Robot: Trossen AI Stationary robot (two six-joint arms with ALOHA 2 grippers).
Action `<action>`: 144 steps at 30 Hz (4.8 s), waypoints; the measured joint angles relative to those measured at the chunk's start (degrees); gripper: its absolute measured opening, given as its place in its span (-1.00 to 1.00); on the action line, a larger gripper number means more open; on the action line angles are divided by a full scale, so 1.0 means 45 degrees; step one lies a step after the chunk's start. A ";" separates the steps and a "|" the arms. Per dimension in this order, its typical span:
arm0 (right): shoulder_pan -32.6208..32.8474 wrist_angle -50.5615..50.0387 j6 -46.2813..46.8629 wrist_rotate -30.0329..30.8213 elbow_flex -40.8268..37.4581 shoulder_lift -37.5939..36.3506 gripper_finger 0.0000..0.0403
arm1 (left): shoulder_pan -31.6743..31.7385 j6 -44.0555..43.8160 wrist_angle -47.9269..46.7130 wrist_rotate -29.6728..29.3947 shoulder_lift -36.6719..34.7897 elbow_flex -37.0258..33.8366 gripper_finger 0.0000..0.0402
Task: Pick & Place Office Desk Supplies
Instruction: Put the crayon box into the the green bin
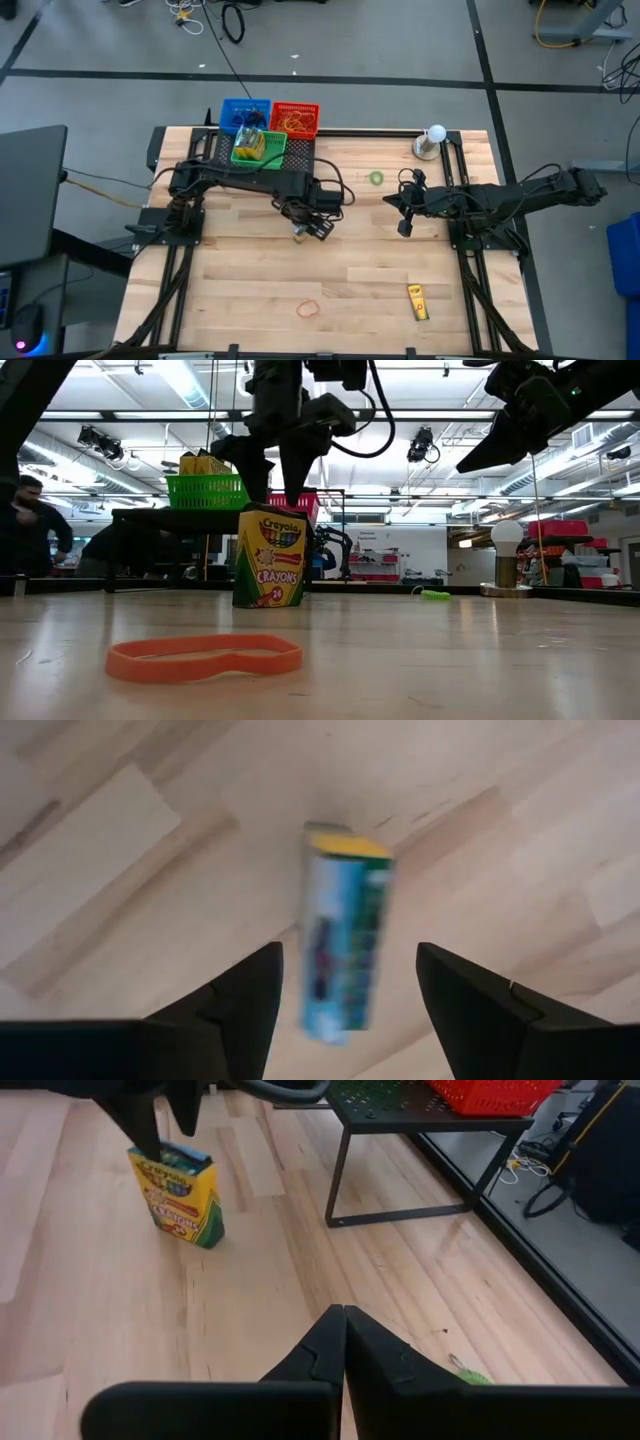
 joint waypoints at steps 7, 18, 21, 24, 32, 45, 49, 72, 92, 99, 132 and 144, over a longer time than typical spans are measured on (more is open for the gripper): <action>0.0004 -0.0010 -0.0019 0.0000 0.0000 0.0000 -0.95 | 0.0039 0.0343 -0.0278 -0.0068 0.0010 -0.0133 0.19; 0.0004 -0.0015 -0.0010 0.0029 0.0000 0.0005 -0.95 | 0.0011 0.0852 0.0746 0.0242 0.0073 -0.1397 -0.25; 0.0000 -0.0010 -0.0008 0.0029 0.0000 0.0005 -0.95 | 0.0016 0.0923 0.0754 0.0247 0.0073 -0.1397 -0.40; 0.0000 -0.0010 -0.0005 0.0031 0.0000 0.0005 -0.95 | 0.0017 0.1028 0.0696 0.0248 0.0073 -0.1356 -0.50; 0.0000 -0.0010 0.0002 0.0228 0.0000 0.0005 -0.95 | 0.0462 0.1481 -0.1121 0.0373 -0.0730 0.1319 -0.55; 0.0000 0.0107 0.0015 0.0228 0.0000 0.0005 -0.95 | 0.3622 0.1237 -0.4588 -0.0246 -0.2143 0.6230 -0.57; 0.0045 0.0175 0.0016 0.0228 0.0000 0.0005 -0.95 | 0.4685 0.1546 -0.4591 -0.0407 -0.2467 0.6258 -0.57; 0.0039 0.0370 0.0024 0.0546 0.0000 0.0005 -0.95 | 0.6978 0.2906 -0.4541 -0.0256 -0.5434 0.2188 -0.57; 0.0029 0.1049 0.0034 0.0520 0.0000 0.0005 -0.95 | 0.8132 0.3295 -0.4521 -0.0281 -0.4415 0.1887 -0.57; 0.0029 0.1041 0.0019 0.0520 0.0000 0.0005 -0.95 | 0.7990 0.3344 -0.4523 -0.0324 -0.4320 0.1894 -0.43; 0.0024 0.0777 -0.0097 0.0418 0.0000 0.0005 -0.95 | 0.7750 0.3929 -0.4530 -0.0795 -0.3784 0.1896 -0.40; 0.0024 0.0777 -0.0330 0.0423 0.0000 0.0005 -0.95 | 0.7748 0.4099 -0.4521 -0.1031 -0.3784 0.1896 -0.33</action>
